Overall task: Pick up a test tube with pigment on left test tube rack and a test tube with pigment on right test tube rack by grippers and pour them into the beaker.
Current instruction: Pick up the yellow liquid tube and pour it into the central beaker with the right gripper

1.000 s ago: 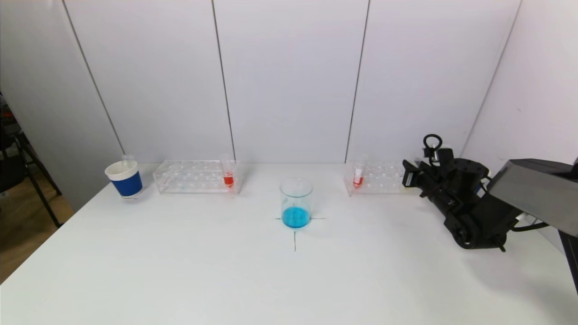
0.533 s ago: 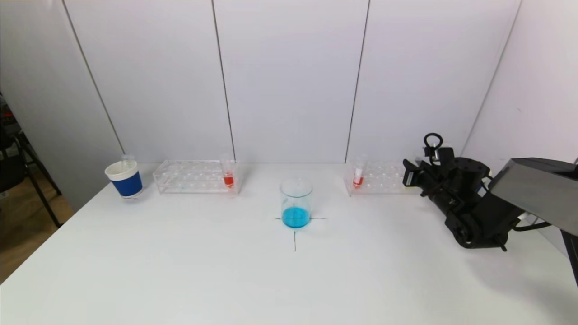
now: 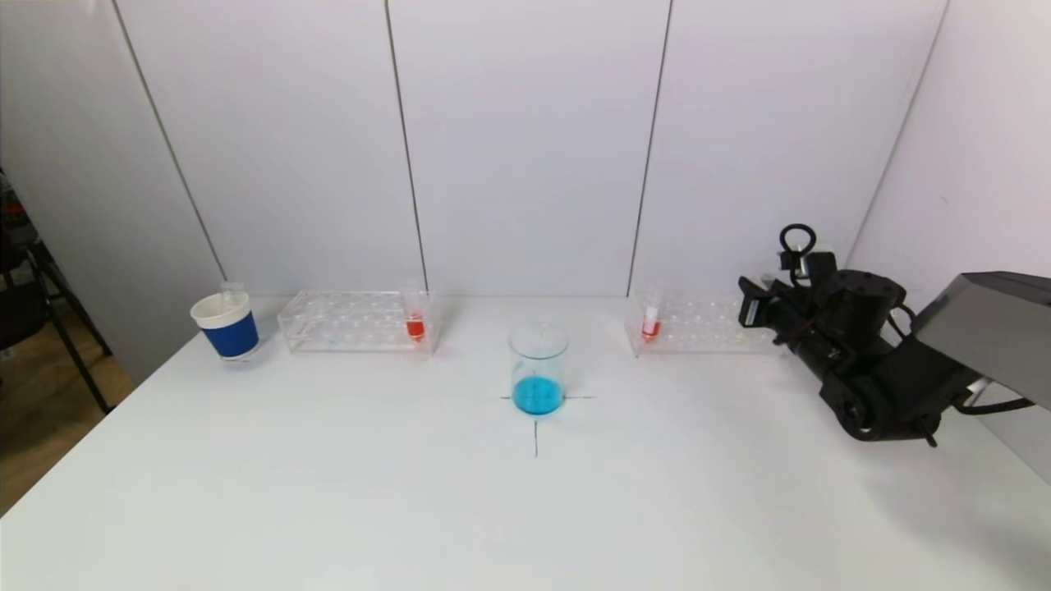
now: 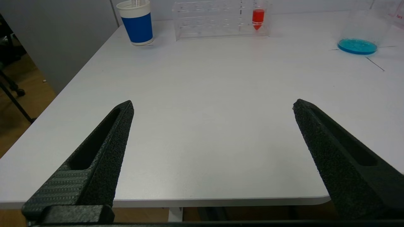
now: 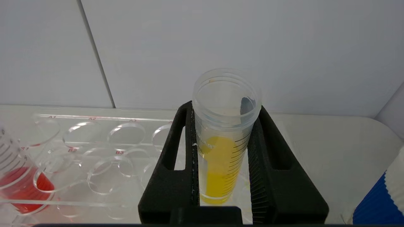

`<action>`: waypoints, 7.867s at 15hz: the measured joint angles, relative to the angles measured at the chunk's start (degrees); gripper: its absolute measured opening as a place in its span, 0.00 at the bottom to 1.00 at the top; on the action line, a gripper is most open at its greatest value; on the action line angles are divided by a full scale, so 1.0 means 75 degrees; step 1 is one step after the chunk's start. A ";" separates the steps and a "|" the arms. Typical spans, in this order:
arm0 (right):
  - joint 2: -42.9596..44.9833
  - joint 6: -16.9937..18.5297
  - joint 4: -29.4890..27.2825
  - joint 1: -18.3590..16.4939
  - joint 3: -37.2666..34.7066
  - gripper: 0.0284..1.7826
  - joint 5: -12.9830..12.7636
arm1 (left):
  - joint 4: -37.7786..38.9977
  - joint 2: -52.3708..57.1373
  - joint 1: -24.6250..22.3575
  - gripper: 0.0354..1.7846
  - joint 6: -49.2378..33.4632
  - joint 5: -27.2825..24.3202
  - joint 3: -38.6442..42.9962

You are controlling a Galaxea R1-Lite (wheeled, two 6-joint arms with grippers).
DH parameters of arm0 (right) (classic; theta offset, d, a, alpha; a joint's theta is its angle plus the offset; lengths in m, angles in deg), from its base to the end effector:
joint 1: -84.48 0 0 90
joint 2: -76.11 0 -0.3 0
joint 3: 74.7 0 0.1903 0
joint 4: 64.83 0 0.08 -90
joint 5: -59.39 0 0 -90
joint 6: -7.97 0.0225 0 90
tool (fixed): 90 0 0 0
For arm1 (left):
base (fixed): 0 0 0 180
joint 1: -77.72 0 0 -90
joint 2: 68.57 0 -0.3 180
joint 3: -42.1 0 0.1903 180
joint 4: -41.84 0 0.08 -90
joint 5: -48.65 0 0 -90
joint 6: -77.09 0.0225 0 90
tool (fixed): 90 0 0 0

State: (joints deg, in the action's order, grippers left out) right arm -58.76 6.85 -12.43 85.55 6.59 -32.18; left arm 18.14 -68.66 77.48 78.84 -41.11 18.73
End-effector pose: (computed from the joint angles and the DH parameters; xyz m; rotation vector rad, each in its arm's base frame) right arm 0.4270 0.0074 0.0574 -0.0200 0.0207 -0.0085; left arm -0.0227 0.0000 0.0749 0.0305 0.0075 0.0083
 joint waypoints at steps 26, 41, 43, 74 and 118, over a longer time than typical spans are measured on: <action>0.2259 -0.1320 -0.8059 0.1268 0.5484 0.27 0.1032 | 0.0000 0.0000 0.0003 0.99 0.0000 -0.0003 0.0000; 0.0059 -0.5322 -0.8151 0.2388 0.7223 0.27 0.4645 | -0.0003 0.0000 0.0000 0.99 -0.0033 0.0000 0.0000; -0.0052 -0.5648 -0.8151 0.2466 0.7212 0.27 0.4722 | -0.0003 0.0000 0.0000 0.99 -0.0047 -0.0003 0.0000; 0.0897 -0.9666 -0.4597 0.3105 0.2779 0.27 0.4259 | 0.0000 0.0000 0.0000 0.99 -0.0050 -0.0003 0.0000; 0.0216 -1.3426 -0.2862 0.2962 0.2789 0.27 0.4506 | 0.0000 0.0000 0.0000 0.99 -0.0047 0.0000 0.0000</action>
State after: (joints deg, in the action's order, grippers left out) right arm -57.14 -93.84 -33.90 107.76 27.51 1.61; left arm 18.14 -68.66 77.48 78.49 -41.11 18.73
